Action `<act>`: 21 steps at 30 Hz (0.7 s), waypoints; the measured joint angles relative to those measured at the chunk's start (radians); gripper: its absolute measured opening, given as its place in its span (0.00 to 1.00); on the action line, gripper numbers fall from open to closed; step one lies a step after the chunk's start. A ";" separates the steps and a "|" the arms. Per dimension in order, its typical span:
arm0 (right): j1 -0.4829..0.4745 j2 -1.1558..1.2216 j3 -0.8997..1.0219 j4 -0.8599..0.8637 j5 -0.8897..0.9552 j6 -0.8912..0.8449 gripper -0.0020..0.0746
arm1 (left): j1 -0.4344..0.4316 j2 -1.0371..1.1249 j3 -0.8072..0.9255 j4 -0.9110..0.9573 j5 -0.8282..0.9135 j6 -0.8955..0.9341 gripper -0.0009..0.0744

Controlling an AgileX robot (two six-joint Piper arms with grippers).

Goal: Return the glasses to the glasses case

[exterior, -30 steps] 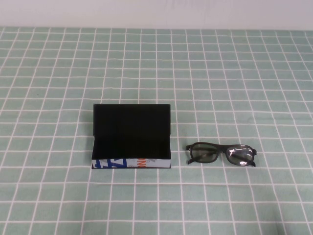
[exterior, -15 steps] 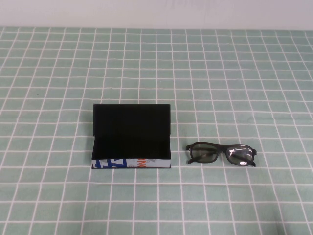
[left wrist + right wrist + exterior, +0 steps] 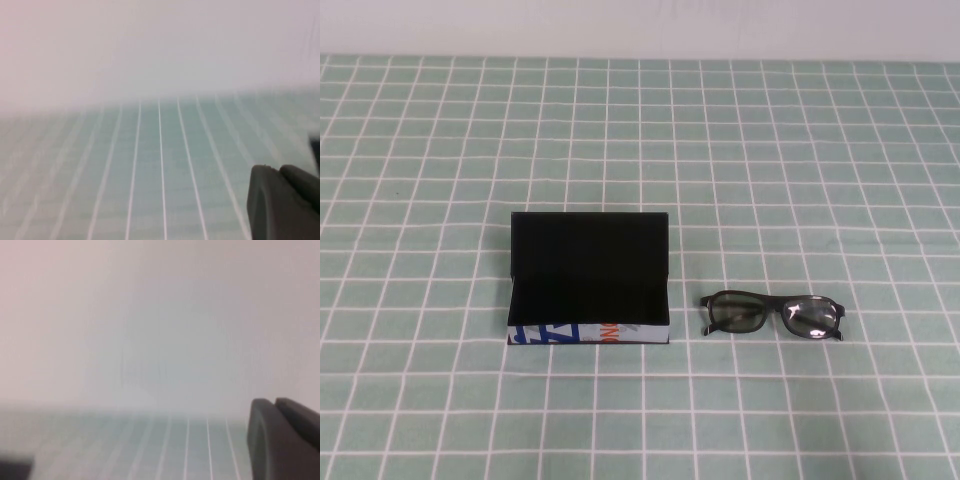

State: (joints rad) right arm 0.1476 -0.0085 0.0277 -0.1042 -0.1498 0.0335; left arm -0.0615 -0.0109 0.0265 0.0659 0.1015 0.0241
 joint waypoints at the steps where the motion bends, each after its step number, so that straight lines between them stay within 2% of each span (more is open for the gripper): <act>1: 0.000 0.000 0.000 0.000 -0.058 0.000 0.01 | 0.000 0.000 0.000 0.000 -0.043 0.000 0.01; 5: 0.000 0.000 0.000 -0.002 -0.230 0.000 0.01 | 0.000 0.000 0.000 -0.002 -0.148 0.000 0.01; 13: 0.000 0.000 0.000 -0.004 -0.382 0.000 0.01 | 0.000 0.000 0.000 -0.002 -0.190 -0.003 0.01; 16: 0.000 0.000 0.000 -0.004 -0.472 0.000 0.01 | 0.000 0.000 0.000 -0.002 -0.311 -0.078 0.01; 21: 0.000 -0.002 0.000 0.020 -0.675 0.007 0.01 | 0.000 0.000 0.000 -0.002 -0.631 -0.283 0.01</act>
State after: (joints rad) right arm 0.1476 -0.0107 0.0277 -0.0838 -0.8250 0.0405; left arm -0.0615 -0.0109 0.0265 0.0640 -0.5291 -0.2594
